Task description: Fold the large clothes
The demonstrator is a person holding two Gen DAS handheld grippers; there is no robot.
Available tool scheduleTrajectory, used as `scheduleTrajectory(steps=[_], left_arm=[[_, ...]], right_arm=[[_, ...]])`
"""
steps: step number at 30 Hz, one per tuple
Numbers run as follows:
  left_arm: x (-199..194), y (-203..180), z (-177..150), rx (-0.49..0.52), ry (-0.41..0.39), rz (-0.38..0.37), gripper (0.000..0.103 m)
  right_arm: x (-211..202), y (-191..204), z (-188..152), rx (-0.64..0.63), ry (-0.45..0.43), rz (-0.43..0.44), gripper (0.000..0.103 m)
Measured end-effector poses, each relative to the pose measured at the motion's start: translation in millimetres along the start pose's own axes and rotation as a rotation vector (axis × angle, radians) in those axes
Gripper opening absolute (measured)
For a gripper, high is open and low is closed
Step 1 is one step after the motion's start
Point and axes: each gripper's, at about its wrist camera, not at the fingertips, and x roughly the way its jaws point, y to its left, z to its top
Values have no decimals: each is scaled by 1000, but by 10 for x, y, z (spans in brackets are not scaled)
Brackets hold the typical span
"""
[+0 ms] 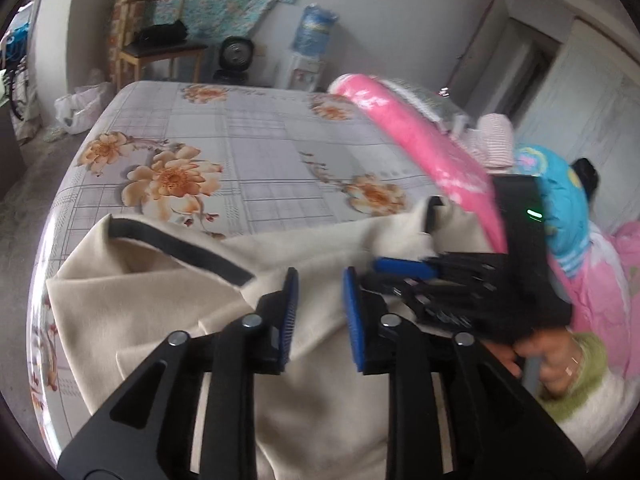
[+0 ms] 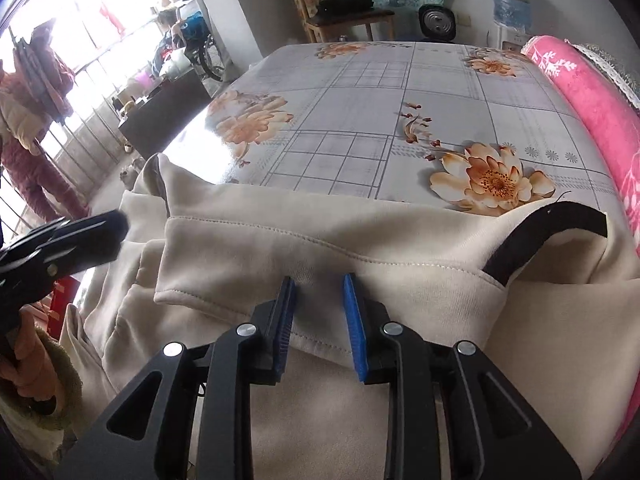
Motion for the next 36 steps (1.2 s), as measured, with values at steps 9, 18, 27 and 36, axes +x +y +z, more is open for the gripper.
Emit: scheduleTrajectory(steps=[9, 18, 27, 36], left_arm=[[406, 157, -203, 5, 94, 157, 45], [-309, 111, -347, 5, 36, 193, 56], [-1316, 334, -1280, -133, -10, 251, 58], [-1478, 383, -1775, -216, -43, 260, 50]], right_arm=[[-206, -330, -128, -36, -14, -107, 34], [-985, -142, -438, -7, -93, -233, 52], [-1303, 204, -1138, 57, -96, -82, 58], [-1008, 387, -1623, 89, -12, -62, 58]])
